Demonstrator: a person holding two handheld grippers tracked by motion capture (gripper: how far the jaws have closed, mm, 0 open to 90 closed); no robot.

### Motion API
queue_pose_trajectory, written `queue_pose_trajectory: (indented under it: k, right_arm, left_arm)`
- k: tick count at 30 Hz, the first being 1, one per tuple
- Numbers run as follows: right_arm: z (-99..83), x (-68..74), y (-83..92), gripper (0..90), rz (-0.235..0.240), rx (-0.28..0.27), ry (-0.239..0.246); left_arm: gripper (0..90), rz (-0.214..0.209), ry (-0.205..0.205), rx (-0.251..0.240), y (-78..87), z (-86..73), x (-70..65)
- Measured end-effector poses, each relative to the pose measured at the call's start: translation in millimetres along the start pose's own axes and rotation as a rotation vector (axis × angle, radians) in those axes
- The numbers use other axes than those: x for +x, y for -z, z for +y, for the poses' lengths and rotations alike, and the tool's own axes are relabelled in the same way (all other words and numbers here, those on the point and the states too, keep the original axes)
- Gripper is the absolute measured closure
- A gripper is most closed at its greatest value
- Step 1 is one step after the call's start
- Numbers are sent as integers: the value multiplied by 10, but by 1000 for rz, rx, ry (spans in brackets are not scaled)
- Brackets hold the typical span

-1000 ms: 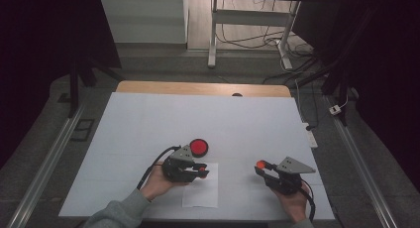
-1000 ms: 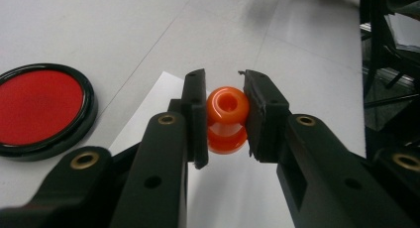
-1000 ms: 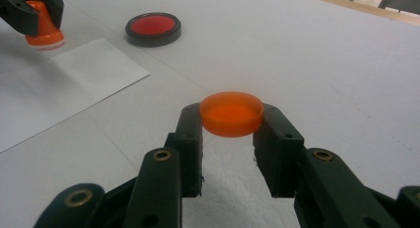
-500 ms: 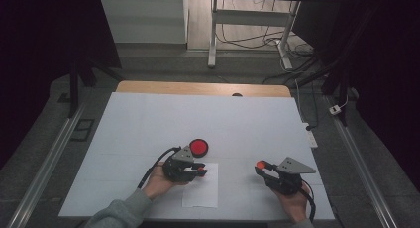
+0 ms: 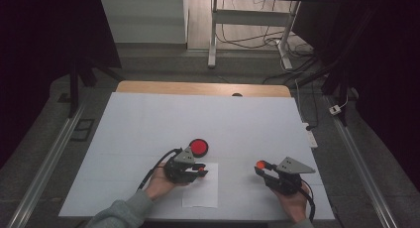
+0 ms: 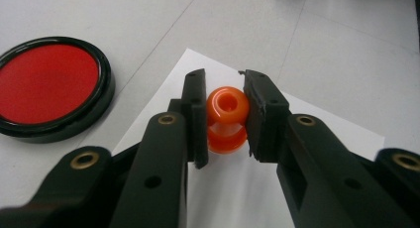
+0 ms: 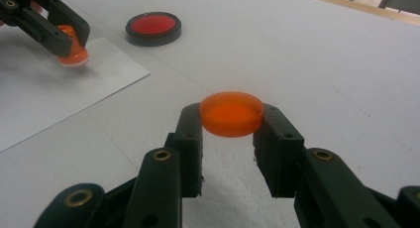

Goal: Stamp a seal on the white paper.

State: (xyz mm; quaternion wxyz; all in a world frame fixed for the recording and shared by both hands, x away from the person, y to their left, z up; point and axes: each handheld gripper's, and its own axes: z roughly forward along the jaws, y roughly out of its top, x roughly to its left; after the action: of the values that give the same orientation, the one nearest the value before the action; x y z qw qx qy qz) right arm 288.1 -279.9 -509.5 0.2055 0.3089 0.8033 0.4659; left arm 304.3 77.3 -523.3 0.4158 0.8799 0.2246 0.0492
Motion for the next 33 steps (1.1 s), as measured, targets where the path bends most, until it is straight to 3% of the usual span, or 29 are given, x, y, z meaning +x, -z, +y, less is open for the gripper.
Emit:
queue_pose_trajectory:
  k: [22,28,33]
  right_arm:
    - [-2,-2,1,646,-1,0,1]
    - [-4,-6,9,645,-3,-2,-5]
    - [0,4,2,646,-1,0,-1]
  left_arm:
    - [722,29,-44,36,-68,-57,-61]
    - [725,51,-44,-4,-73,-118,-97]
    - [727,67,-53,-8,-71,-134,-115]
